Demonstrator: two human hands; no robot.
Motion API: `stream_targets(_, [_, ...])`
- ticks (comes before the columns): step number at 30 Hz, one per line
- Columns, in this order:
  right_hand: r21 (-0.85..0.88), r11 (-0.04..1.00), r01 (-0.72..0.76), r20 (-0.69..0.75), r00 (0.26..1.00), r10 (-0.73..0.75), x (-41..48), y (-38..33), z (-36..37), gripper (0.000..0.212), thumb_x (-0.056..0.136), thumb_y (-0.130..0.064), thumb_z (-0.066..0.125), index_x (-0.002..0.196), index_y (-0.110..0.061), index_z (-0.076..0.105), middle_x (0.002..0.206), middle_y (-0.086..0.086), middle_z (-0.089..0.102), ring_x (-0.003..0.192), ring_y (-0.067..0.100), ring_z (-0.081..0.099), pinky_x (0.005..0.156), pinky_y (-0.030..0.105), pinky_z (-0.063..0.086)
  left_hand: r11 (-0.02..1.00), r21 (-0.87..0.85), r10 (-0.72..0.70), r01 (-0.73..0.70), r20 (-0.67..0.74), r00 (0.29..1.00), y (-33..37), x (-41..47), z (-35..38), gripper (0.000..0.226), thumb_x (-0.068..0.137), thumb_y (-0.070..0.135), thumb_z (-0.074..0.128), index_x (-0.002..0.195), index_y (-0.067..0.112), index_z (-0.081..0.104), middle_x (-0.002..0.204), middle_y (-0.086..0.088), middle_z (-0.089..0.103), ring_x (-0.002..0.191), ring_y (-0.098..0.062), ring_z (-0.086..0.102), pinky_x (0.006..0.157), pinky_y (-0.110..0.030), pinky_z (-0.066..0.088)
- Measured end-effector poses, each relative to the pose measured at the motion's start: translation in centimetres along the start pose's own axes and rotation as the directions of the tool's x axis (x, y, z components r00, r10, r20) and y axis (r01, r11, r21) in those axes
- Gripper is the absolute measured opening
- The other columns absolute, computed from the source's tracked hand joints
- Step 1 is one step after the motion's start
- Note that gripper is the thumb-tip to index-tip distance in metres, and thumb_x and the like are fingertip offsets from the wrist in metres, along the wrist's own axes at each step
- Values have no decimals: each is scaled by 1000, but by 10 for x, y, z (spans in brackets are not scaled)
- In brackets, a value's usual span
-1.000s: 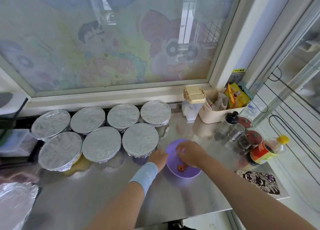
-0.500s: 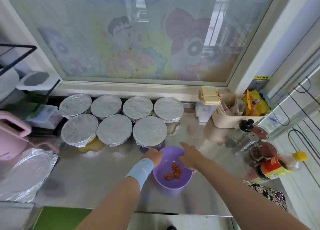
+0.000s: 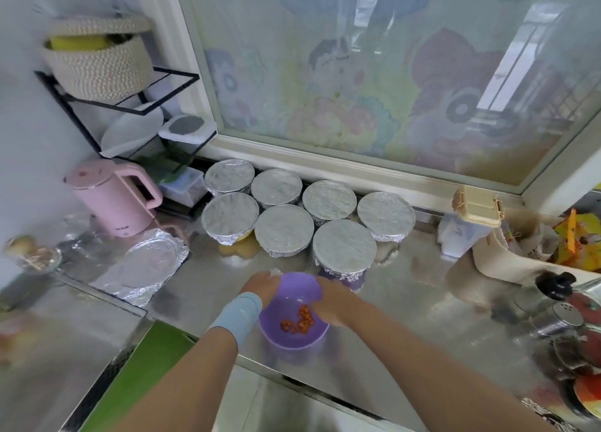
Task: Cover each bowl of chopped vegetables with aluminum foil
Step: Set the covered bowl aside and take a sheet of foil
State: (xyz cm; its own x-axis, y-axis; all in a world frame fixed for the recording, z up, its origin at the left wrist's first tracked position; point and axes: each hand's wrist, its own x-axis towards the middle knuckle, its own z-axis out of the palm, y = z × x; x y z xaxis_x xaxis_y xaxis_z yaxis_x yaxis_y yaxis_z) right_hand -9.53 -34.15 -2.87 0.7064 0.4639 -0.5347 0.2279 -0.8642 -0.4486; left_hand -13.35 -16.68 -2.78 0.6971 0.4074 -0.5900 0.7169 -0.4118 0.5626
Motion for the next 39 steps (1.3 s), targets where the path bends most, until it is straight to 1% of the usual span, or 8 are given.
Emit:
stream_targets(4, [-205,979,0,-153,988,-32,10,-23,-11,41,90,-31,46,128,-18,50,127,8,47,118,31,49,92,40,44,1000,-13,29,-28,41,999,-5,0,-19,41,96,23,48,137,15,50,139,-7,52,114,-25,54,99,-28,41])
stream_targets(7, [-25,990,142,-146,979,-144,25,-62,-19,11,86,-20,45,93,-21,54,101,6,58,92,26,58,76,32,46,999,9,53,-53,13,999,-9,3,-45,46,97,26,46,143,20,44,147,-3,45,125,-25,50,103,-30,40])
stream_targets(10, [133,976,174,-81,983,-164,45,-112,-17,16,83,-16,45,89,-28,54,79,-6,56,58,12,53,53,23,43,996,57,65,-63,-38,997,-26,13,-84,47,94,33,45,141,25,47,144,-5,50,119,-28,56,101,-37,45])
stream_targets(16, [230,966,122,-9,992,-123,110,-214,12,24,80,-6,46,62,-21,43,61,-2,44,50,11,42,47,23,33,994,105,45,-29,-150,988,-89,52,-180,44,99,31,37,141,22,47,147,-8,46,130,-30,46,108,-37,37])
stream_targets(22, [155,985,69,55,995,-79,188,-291,61,36,90,-20,50,125,-17,57,118,4,60,101,23,59,81,27,47,995,48,-76,85,-160,984,-178,107,-261,49,98,32,40,147,27,37,154,0,36,135,-26,42,112,-38,35])
stream_targets(31, [199,966,-167,45,986,161,259,-341,108,87,78,-29,58,154,-23,16,149,8,38,131,31,44,107,41,40,963,250,-100,103,-25,995,-251,173,-296,52,97,33,43,149,27,36,156,1,29,145,-22,22,115,-38,29])
stream_targets(36, [348,911,-223,3,972,237,256,-355,118,22,82,-18,65,102,-13,57,84,-2,58,85,22,57,66,24,42,970,237,-39,54,-68,997,-260,169,-301,49,93,31,48,142,31,45,146,-3,40,140,-23,28,107,-40,38])
stream_targets(39, [503,822,-267,76,961,265,242,-362,112,11,83,-11,67,91,-9,59,81,3,57,72,21,58,49,24,49,992,128,24,-18,-47,999,-250,153,-304,64,80,50,64,140,35,46,146,4,41,138,-19,34,111,-40,37])
